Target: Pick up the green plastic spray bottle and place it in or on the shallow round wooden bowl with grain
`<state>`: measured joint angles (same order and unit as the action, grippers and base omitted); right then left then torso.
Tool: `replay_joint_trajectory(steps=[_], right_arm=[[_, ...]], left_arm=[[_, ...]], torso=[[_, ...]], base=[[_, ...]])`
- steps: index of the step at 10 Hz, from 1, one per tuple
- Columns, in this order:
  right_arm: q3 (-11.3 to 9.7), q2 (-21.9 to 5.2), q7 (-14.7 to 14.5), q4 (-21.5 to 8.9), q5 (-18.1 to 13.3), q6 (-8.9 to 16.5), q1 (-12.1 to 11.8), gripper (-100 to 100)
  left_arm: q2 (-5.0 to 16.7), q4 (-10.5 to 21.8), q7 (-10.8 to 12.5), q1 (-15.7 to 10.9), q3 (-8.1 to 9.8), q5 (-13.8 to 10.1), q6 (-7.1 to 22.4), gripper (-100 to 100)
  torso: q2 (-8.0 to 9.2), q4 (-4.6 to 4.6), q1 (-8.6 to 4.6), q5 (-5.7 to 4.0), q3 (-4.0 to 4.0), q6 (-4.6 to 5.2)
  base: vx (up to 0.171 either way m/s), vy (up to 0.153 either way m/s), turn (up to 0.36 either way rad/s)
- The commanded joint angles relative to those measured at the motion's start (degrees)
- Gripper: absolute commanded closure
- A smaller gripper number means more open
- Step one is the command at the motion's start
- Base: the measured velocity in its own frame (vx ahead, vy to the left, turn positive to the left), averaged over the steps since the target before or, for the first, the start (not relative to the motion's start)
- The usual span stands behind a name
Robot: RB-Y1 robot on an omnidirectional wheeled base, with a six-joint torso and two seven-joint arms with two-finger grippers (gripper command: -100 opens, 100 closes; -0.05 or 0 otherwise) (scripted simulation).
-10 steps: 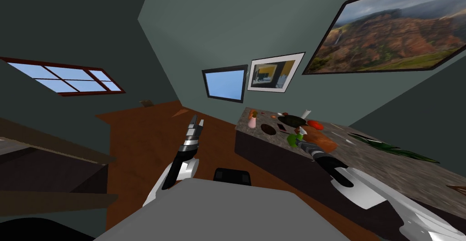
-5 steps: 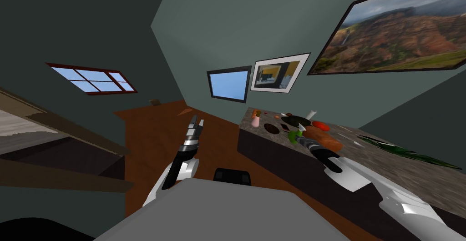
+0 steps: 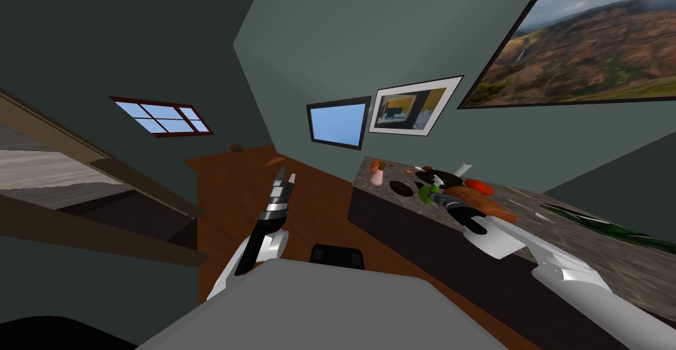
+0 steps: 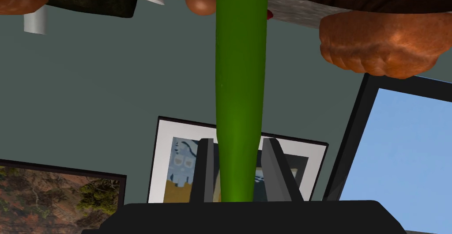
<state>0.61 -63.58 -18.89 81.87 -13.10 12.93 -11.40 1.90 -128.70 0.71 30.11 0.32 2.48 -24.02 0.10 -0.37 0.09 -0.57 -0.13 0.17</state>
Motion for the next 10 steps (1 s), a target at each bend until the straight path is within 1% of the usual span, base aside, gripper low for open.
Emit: replay_joint_trajectory(steps=[1, 6, 10], right_arm=[[-1.03, -1.11, -0.32, -1.67, 2.36, 0.67, 2.22, 100], [-3.87, -3.38, -1.34, -4.98, 9.13, 3.12, 8.20, 100], [-5.35, -4.39, -1.90, -6.59, 13.61, 4.50, 11.59, 100]], left_arm=[[0.00, 0.00, 0.00, 0.00, 0.00, 0.00, 0.00, 0], [0.00, 0.00, 0.00, 0.01, 0.00, 0.00, 0.00, 0], [0.01, 0.00, 0.00, 0.01, 0.01, 0.00, 0.00, 0]], torso=[[0.00, 0.00, 0.00, 0.00, 0.00, 0.00], [-0.11, 0.00, -0.14, -0.08, -0.04, 0.07], [-0.09, 0.03, -0.25, -0.12, -0.02, 0.13]], base=[[0.001, 0.067, 0.068], [0.026, 0.056, 0.067], [0.039, 0.038, 0.043]])
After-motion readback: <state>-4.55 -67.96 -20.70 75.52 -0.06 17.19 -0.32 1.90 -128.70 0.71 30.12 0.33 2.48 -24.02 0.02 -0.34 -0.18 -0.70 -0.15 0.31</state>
